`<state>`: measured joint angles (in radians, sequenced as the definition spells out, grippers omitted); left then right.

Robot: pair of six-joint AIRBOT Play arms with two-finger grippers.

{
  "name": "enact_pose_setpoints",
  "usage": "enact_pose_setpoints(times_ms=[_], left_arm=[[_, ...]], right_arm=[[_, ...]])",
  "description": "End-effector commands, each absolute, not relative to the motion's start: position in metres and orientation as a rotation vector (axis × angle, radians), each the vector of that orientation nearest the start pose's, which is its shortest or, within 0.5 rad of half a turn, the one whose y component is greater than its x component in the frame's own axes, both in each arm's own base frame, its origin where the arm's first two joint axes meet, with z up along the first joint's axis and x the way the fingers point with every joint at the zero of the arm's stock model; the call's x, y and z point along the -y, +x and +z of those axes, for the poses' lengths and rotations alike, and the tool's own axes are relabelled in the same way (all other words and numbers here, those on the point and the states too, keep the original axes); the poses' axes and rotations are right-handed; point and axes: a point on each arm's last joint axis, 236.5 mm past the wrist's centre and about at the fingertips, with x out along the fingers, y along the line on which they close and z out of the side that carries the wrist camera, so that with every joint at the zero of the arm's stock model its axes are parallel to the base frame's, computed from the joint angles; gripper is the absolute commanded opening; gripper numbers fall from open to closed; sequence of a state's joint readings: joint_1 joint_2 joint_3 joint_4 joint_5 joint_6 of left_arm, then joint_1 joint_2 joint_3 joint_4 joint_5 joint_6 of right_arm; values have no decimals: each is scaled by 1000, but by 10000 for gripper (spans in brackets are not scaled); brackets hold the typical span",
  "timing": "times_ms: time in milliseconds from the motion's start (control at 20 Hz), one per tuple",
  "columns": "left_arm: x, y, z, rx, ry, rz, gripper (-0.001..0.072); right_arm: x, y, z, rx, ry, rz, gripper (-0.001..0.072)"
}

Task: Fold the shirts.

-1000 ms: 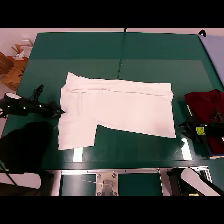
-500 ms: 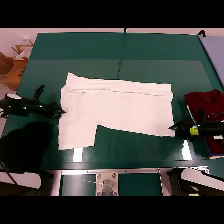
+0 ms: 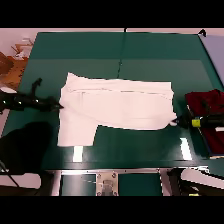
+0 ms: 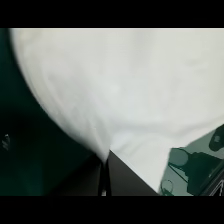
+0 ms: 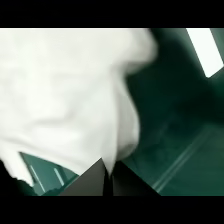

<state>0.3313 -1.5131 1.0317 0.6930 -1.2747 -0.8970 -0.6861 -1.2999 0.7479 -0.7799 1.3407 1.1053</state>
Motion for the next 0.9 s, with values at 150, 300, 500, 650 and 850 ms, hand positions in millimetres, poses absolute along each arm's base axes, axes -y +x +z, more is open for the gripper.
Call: enact_pose_setpoints(times_ms=[150, 300, 500, 650, 850], left_arm=[[75, 391, 274, -538, -313, -676, 22], [90, 320, 452, -75, -82, -599, 22], [118, 198, 581, 315, 106, -520, 23], [124, 159, 605, 391, 143, -482, 23], [112, 178, 594, 321, 114, -444, 23]], right_arm=[[35, 367, 242, -589, 690, 357, 10], [24, 341, 392, -227, 461, 282, 11], [-8, 263, 538, 203, 243, 184, 11], [-13, 224, 572, 327, 122, 82, 11], [13, 234, 549, 253, 100, -24, 11]])
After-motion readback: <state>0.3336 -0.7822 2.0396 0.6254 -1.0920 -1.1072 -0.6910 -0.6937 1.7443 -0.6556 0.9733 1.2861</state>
